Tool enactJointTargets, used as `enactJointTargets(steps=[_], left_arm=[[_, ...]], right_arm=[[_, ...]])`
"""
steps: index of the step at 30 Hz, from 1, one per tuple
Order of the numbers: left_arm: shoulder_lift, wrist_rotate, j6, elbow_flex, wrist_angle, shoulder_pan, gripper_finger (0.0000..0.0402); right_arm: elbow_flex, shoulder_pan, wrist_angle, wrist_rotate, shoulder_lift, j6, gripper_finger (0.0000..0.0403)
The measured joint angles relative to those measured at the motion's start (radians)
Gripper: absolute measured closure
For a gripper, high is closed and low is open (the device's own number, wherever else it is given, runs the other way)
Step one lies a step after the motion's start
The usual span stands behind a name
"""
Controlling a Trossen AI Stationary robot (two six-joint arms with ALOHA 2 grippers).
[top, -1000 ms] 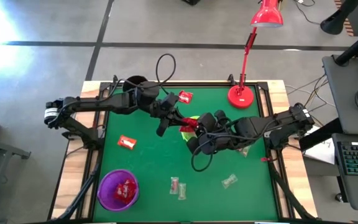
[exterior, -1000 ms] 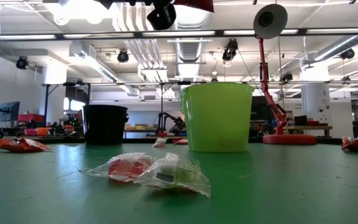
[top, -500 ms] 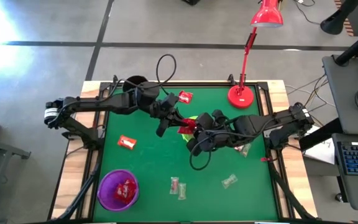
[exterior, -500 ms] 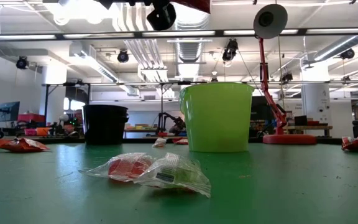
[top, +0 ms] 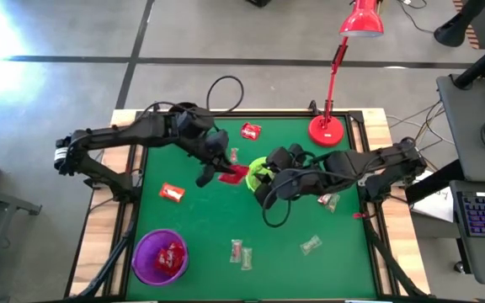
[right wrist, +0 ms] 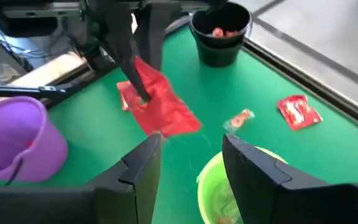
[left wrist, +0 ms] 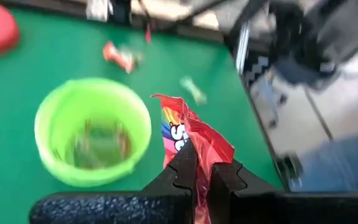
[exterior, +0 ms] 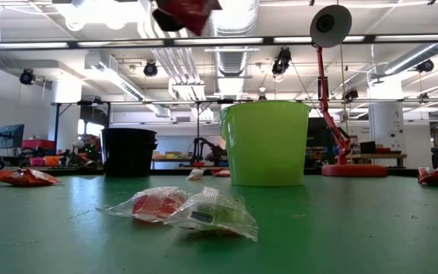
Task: Sort candy
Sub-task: Put the red candy into the violet bucket
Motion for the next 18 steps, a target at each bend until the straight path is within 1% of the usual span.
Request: enactJointTargets(steps=[4,8,11,18], left_arm=[[-0.004,0.001,0.062,0.083,-0.261,-0.030,0.0401],[-0.006,-0.001,0.067,0.130,-0.475,-0.079,0.0401],[-0.016,0.004,0.040,0.132,-0.558,-0.137,0.0401],[-0.023,0.005,-0.097,0.123,-0.665,-0.264,0.0401]], right_arm=[[0.031,0.000,-0.006,0.000,-0.001,-0.052,0.0238],[0.040,0.000,-0.011,0.001,-0.001,-0.091,0.0238],[0.038,0.000,-0.011,0.001,-0.001,-0.117,0.0238],[0.029,-0.007,-0.035,0.009,0.000,-0.143,0.0238]])
